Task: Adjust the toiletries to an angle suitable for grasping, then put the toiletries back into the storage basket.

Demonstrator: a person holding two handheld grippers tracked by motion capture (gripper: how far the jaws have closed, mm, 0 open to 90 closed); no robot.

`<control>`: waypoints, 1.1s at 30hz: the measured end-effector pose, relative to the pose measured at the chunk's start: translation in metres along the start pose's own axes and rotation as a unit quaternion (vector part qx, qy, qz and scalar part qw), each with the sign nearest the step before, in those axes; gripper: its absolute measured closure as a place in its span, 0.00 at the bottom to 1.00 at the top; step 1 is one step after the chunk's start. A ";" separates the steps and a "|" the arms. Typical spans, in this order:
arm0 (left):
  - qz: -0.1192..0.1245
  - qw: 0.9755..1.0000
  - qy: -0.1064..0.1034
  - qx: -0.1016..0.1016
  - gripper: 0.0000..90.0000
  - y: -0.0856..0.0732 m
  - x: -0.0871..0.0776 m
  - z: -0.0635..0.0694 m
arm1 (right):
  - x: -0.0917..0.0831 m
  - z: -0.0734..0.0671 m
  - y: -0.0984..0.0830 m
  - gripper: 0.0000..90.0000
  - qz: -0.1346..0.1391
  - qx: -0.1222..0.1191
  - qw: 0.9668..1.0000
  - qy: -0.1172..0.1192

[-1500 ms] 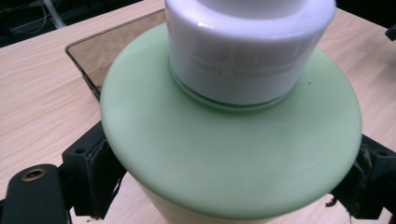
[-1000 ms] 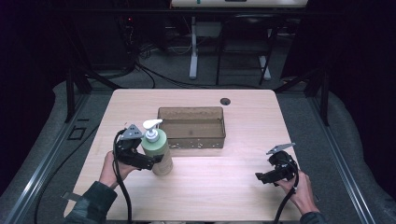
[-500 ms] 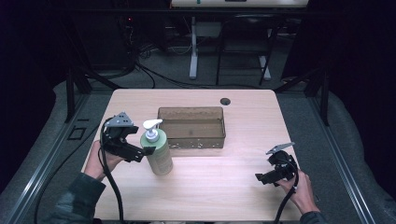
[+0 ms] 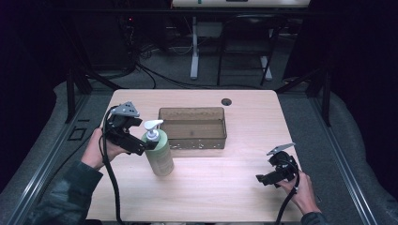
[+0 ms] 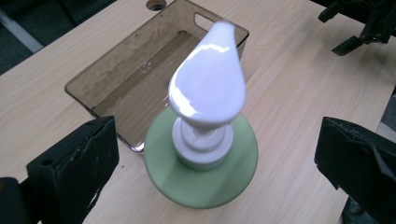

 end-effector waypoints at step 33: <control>-0.028 0.999 -0.014 0.020 0.19 0.023 0.014 -0.004 | -0.003 -0.004 0.006 0.02 0.007 -0.013 1.000 -0.005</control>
Point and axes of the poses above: each handheld gripper's, and its own axes: x roughly forward along the jaws, y roughly out of its top, z roughly to its right, the point moved 2 cm from there along x, roughly forward along the jaws, and after that the axes turned 6 degrees about -y, right-handed, at the moved point
